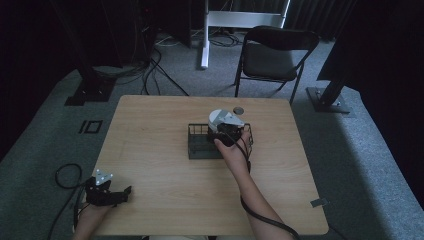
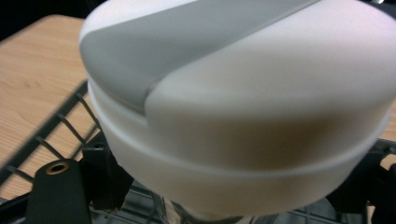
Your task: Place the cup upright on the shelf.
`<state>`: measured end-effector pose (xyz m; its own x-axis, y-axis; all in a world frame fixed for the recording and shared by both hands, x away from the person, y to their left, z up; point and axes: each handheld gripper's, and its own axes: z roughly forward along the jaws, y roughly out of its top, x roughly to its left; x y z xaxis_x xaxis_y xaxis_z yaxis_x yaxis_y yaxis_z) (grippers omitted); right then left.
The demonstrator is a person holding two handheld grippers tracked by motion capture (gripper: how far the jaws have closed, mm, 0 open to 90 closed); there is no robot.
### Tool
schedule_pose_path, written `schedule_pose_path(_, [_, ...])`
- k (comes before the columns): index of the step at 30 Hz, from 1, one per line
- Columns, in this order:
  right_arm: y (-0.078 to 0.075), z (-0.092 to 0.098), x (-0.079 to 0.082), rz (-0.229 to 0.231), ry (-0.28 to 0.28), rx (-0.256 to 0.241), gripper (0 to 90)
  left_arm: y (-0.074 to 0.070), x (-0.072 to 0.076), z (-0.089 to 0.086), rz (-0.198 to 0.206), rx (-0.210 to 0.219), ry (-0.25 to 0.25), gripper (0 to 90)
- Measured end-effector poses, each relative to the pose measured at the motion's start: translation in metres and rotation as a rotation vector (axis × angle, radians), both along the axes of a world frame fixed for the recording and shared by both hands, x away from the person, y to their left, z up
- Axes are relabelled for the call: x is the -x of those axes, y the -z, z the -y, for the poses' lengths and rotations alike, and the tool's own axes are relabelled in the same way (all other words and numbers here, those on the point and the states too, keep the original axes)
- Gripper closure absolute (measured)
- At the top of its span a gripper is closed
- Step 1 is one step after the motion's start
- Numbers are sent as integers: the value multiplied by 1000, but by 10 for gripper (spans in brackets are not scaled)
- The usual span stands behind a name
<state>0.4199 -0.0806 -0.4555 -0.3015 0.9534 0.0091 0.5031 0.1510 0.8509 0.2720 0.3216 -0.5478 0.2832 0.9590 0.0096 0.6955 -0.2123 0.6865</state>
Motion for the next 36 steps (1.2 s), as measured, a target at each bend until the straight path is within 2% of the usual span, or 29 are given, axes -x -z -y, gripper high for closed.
schedule_pose_path(7, [6, -1, -1, -11, -18, 18, 183, 0, 0, 0, 0, 0, 0, 5])
schedule_pose_path(18, [13, 1, -3, -37, -17, 2, 182, 0, 0, 0, 0, 0, 0, 5])
schedule_pose_path(25, [15, 4, -2, -32, -21, -17, 182, 0, 0, 0, 0, 0, 0, 5])
schedule_pose_path(36, [18, 6, 3, -5, -41, -5, 180, 0, 0, 0, 1, 0, 0, 5])
